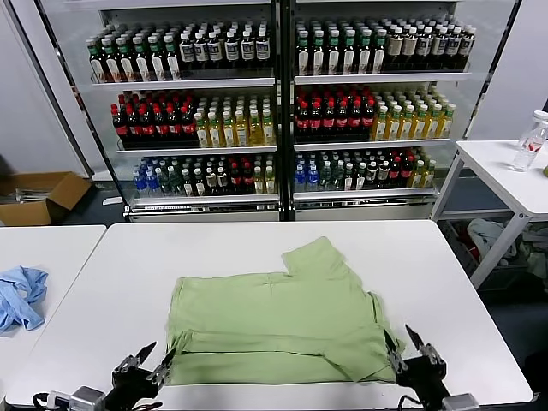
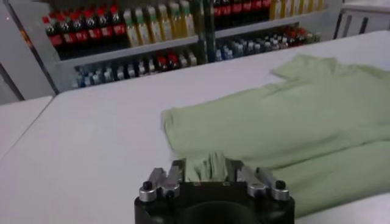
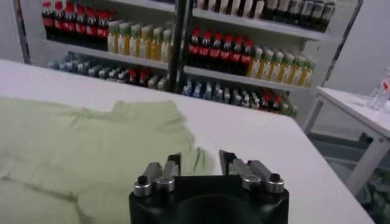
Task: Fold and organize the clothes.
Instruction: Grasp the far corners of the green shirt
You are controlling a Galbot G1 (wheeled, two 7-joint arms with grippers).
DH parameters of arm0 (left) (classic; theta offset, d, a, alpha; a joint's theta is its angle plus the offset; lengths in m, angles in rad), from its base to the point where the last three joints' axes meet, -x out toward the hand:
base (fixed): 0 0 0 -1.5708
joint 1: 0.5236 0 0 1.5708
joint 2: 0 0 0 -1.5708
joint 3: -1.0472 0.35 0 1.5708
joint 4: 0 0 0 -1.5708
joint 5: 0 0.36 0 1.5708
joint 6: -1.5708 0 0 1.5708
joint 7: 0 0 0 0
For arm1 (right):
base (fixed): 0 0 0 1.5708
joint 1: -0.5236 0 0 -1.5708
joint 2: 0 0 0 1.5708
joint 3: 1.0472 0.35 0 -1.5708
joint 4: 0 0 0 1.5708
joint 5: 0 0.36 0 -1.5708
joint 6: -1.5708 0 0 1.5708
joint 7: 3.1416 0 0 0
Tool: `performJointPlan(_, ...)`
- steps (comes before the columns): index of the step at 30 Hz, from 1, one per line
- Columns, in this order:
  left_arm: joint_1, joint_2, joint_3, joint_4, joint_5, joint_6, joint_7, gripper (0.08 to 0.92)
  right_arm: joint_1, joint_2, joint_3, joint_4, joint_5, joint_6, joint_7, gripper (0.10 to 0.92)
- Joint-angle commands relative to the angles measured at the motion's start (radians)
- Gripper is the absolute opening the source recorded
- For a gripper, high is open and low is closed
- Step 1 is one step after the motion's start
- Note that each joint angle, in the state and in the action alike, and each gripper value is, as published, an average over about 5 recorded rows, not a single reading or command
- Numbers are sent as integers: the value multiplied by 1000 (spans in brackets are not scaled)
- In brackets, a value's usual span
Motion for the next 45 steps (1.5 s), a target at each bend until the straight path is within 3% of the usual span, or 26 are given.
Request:
performJointPlan(1,-223,27,11,74,-88,9,27,570,285,-14,-38,-59,105,-112,21,690)
performJointPlan(5,-420,56,67,240,-205,75,59,691,556,-3,-187,-276,134,-129,-1,788)
performJointPlan(9,-567,70,129,388,-221,99,76,789,763,24,-302,-466,146,-128,-13,820)
performJointPlan(17,-738,71,222,593,-179,89,115,822,998,123,-460,-768,116,-114,-27,823)
performJointPlan(31,-899,60,344,773,-124,75,165,823,1205,349,-534,-1224,40,-39,-48,822)
performJointPlan(45,-912,49,355,835,-113,59,204,823,1196,403,-514,-1315,5,-17,-41,823)
